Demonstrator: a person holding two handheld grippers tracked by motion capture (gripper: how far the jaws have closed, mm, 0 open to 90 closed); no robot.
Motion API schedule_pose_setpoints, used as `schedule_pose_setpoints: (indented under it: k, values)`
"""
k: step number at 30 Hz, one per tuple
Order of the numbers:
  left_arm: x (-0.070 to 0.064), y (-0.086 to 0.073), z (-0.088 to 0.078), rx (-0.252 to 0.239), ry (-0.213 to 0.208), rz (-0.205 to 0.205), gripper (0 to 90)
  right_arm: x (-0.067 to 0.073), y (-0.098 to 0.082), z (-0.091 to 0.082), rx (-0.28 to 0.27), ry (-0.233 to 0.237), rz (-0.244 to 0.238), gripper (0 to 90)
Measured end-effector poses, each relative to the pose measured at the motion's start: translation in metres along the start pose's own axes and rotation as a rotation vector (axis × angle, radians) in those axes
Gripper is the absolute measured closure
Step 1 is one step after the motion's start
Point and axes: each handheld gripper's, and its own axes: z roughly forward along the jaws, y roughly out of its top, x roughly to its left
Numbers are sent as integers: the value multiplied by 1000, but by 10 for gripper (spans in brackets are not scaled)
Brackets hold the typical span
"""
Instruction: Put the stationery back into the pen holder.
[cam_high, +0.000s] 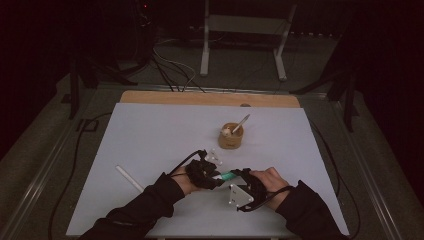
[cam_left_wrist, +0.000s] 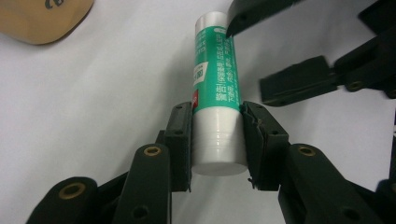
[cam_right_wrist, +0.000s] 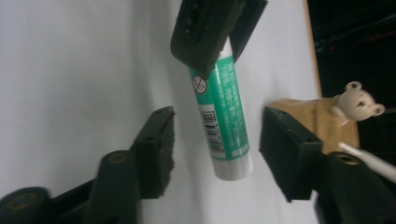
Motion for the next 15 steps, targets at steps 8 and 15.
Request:
schedule_pose_setpoints:
  k: [8,15]
  values:
    - [-3,8,2,6,-10,-8,663,6,5,10,66,-70,-151,555]
    - [-4,12,4,13,-5,-4,662,10,8,14,99,-95,-207,657]
